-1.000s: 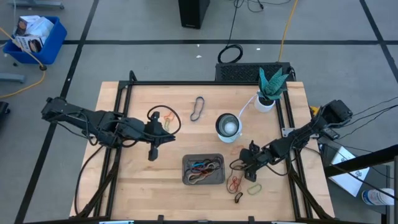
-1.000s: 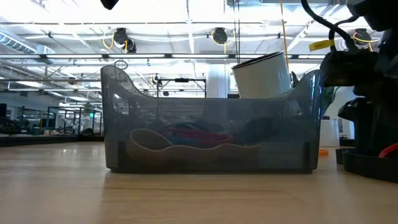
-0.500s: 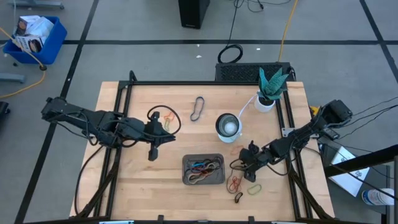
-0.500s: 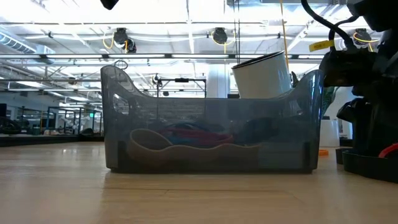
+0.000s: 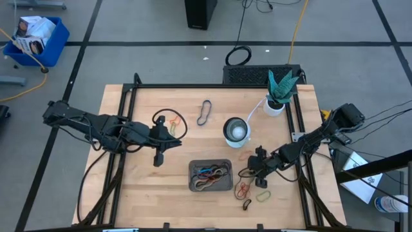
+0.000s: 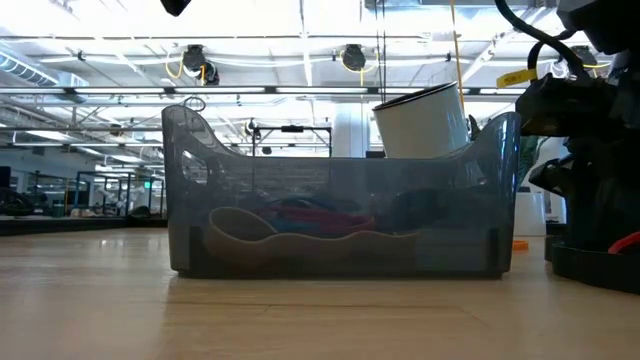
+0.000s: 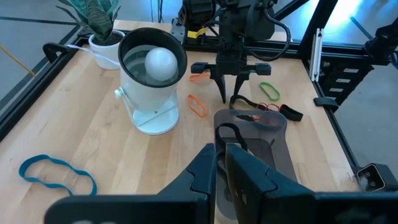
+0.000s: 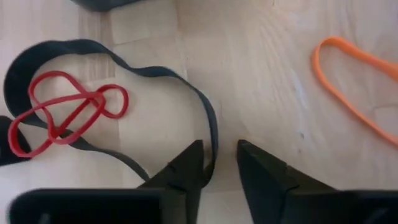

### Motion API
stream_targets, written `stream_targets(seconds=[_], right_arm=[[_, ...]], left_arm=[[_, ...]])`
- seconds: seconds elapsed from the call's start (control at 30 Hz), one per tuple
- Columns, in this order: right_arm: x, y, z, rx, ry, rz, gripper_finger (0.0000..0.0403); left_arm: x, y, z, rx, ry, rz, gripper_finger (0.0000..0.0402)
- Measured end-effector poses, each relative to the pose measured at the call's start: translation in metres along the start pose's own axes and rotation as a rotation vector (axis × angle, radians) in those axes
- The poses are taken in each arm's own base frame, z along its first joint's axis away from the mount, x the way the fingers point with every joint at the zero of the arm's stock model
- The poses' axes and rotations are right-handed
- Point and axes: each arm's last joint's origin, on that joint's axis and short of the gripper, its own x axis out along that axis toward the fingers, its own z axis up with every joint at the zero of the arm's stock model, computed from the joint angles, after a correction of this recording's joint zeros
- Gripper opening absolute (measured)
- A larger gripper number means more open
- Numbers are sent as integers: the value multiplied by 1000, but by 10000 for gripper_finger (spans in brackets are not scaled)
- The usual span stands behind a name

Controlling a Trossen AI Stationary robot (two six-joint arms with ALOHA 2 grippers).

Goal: Pick and place rubber bands into bin
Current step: Put the large black rubber band into the black bin

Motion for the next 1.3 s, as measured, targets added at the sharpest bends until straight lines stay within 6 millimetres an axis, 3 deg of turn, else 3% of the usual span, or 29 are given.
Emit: stream_targets(seconds=[0.2,0.47,1.07,1.3], right_arm=[[0,0,1,-12,-9,4,8],[-7,4,7,58,-63,17,2],[-79,6,26,83,-399,187,1],[-112,7,39,54,-689,241,0]], left_arm=[[0,0,0,0,0,0,42],[0,0,0,-4,-1,0,42],[0,0,0,-6,0,0,42],[0,0,0,-8,0,0,42]])
